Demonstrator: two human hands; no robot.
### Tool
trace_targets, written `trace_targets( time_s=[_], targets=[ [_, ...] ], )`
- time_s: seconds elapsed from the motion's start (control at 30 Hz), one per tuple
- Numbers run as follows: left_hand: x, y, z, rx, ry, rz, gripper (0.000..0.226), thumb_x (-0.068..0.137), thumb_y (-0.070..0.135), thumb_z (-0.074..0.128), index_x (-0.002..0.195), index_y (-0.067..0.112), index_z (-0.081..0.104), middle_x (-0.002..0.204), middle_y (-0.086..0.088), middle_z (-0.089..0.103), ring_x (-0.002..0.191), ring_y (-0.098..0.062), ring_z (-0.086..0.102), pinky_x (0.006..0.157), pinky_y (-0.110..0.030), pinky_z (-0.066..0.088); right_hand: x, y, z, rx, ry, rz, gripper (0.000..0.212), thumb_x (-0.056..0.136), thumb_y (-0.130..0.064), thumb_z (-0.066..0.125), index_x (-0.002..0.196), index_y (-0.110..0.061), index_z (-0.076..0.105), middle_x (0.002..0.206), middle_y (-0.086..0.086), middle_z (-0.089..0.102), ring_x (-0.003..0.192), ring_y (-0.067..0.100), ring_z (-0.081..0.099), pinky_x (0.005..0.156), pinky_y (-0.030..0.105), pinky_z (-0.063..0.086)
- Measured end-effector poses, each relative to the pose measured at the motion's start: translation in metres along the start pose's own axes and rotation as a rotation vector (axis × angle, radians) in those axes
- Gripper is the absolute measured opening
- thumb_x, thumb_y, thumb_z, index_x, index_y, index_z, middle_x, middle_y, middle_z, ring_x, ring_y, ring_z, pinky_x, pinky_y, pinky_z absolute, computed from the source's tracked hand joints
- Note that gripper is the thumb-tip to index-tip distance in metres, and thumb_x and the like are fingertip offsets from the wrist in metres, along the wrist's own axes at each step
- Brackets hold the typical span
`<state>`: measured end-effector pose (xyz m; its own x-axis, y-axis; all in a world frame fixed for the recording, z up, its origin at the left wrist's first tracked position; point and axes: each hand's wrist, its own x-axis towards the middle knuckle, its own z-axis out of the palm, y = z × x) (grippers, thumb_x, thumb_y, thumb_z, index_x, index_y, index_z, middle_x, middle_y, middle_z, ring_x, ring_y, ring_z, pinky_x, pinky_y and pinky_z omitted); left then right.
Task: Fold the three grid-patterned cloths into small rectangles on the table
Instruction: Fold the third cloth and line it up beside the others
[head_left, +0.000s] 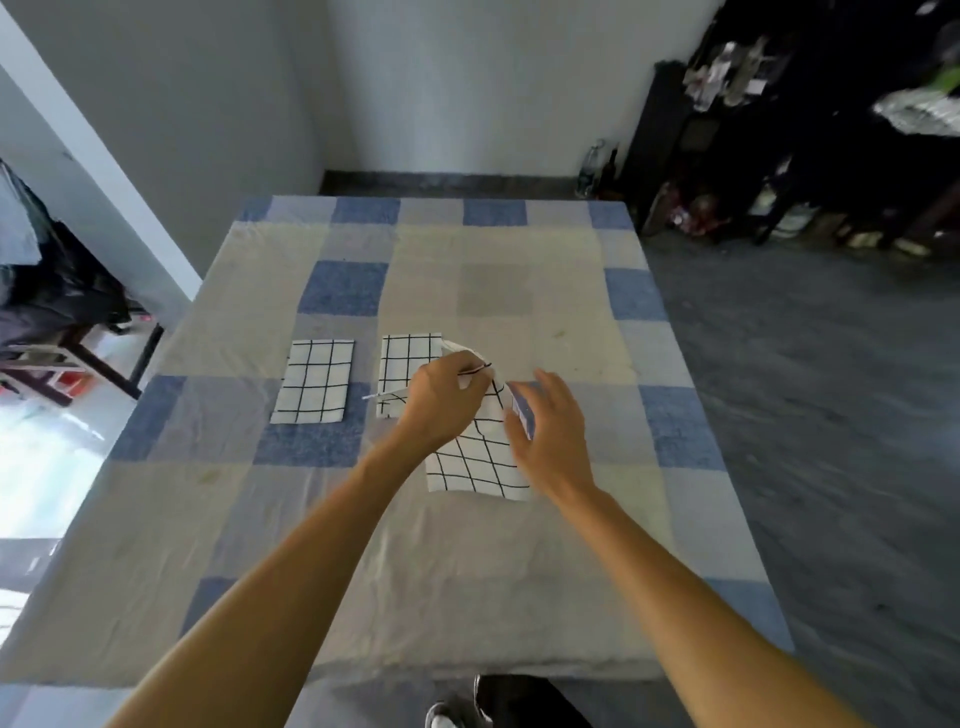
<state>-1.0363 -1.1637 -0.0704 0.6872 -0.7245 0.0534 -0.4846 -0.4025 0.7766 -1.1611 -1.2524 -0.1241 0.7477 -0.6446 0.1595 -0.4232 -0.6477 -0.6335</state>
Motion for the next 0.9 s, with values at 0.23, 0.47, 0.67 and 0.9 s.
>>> trace_targets(
  time_s=[0.23,0.47,0.67,0.9],
  targets=[
    [-0.019,0.037,-0.015,-0.116,0.093,0.018,0.013,0.088,0.027,0.060,0.084,0.017,0.068,0.075,0.012,0.065,0.070,0.001,0.057,0.061,-0.006,0.039,-0.007,-0.022,-0.024,0.048,0.050,-0.016,0.034,0.094,-0.034,0.051,0.109,-0.008,0.067,0.121,0.012,0.063,0.120,0.031,0.050,0.105,0.045,0.038],
    [-0.017,0.065,-0.025,-0.121,0.172,0.049,0.009,0.089,0.028,0.061,0.095,0.022,0.063,0.085,0.010,0.063,0.080,-0.003,0.058,0.065,-0.007,0.042,0.011,-0.029,-0.056,0.124,-0.026,-0.087,0.035,0.100,-0.035,0.044,0.086,-0.011,0.066,0.082,0.003,0.068,0.080,0.018,0.060,0.073,0.035,0.048],
    [-0.004,0.083,-0.030,0.189,0.156,0.226,0.035,0.091,0.031,0.058,0.124,0.025,0.053,0.129,0.007,0.051,0.120,-0.011,0.042,0.100,-0.026,0.022,0.040,-0.026,-0.093,0.143,-0.141,-0.168,0.035,0.096,-0.039,0.050,0.083,-0.012,0.068,0.076,-0.002,0.067,0.071,0.010,0.058,0.068,0.028,0.046],
    [0.010,0.097,-0.032,0.258,0.202,0.286,0.016,0.093,0.027,0.057,0.101,0.019,0.068,0.102,0.006,0.068,0.092,-0.006,0.059,0.096,-0.027,0.041,0.074,-0.017,-0.131,0.088,-0.169,-0.264,0.038,0.091,-0.049,0.055,0.067,-0.021,0.065,0.062,-0.005,0.061,0.063,0.008,0.055,0.061,0.033,0.045]
  ],
)
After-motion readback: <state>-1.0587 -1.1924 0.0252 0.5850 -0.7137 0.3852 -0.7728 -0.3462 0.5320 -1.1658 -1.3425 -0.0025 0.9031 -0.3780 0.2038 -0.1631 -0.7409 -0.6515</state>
